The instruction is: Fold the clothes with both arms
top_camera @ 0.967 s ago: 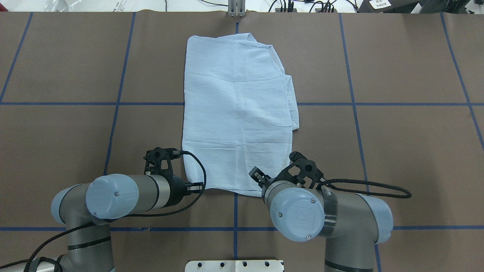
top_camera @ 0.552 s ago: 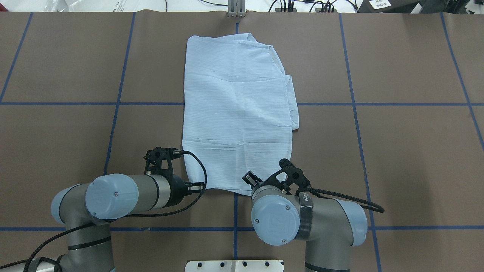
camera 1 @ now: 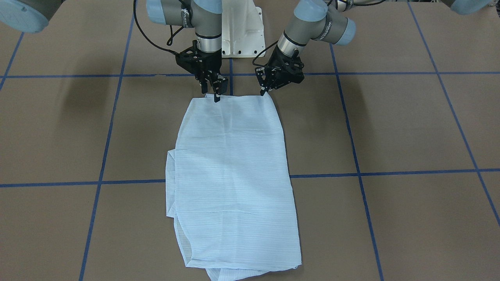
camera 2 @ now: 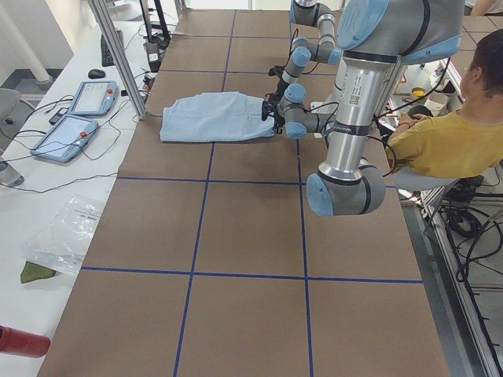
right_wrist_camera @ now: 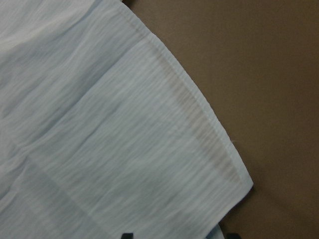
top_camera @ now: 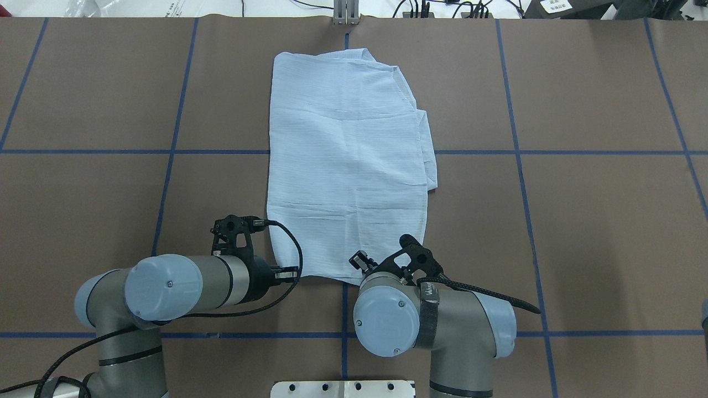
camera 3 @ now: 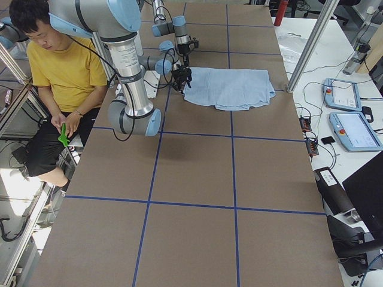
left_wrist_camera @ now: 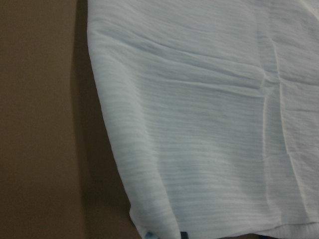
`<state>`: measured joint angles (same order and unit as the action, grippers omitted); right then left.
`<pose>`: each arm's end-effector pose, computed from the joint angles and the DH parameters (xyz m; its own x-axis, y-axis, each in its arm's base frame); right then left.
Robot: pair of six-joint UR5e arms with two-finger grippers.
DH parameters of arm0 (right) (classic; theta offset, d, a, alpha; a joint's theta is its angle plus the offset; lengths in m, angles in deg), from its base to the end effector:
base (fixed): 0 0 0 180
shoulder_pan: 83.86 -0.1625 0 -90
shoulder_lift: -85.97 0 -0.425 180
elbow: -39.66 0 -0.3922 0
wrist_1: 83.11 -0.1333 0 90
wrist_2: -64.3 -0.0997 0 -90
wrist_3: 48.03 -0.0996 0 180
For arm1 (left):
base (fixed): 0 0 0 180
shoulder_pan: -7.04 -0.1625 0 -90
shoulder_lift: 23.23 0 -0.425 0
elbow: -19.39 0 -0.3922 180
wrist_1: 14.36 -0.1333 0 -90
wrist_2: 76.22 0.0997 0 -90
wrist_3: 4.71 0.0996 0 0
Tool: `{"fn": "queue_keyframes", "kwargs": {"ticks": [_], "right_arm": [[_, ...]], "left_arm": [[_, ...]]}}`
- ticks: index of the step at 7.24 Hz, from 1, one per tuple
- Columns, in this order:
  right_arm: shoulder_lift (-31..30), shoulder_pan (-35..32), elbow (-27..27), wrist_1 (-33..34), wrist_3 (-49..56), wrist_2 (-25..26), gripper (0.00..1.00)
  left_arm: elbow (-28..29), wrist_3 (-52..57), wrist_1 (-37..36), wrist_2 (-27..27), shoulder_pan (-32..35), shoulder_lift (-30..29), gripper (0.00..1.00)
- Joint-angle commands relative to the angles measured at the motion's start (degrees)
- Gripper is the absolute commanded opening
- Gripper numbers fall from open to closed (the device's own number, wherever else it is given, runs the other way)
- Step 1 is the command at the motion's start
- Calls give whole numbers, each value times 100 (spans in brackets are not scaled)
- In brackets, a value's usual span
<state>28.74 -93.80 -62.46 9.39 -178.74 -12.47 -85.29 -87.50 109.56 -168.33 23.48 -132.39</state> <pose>-0.6102 -0.2654 0.2475 0.3427 0.7047 0.6213 -0.7171 0.6235 -0.3116 0.5341 -0.2928 0.2909 0.3915 0.0152 -0.9200 0.2026 0.9739 0.1023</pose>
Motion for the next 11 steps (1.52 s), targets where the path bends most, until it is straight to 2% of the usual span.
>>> {"fn": "queue_keyframes", "kwargs": {"ticks": [1,4,5,6,7,8,9,11], "right_arm": [[2,0,87,5,-6,13,69],[19,0,105,5,-6,21,65],[63,0,114,-4,-59,21,45],[80,0,131,-4,-190,30,20],[72,0,140,5,-191,39,19],[89,0,140,5,-200,39,13],[81,0,131,5,-200,48,0],[55,-69,-130,66,-165,92,0]], "left_arm": [[0,0,0,0,0,0,0],[0,0,9,0,0,0,0],[0,0,9,0,0,0,0],[-9,0,9,0,0,0,0],[-18,9,9,0,9,0,0],[-18,9,9,0,18,0,0],[-26,9,9,0,9,0,0],[-314,26,-9,-70,26,9,0]]}}
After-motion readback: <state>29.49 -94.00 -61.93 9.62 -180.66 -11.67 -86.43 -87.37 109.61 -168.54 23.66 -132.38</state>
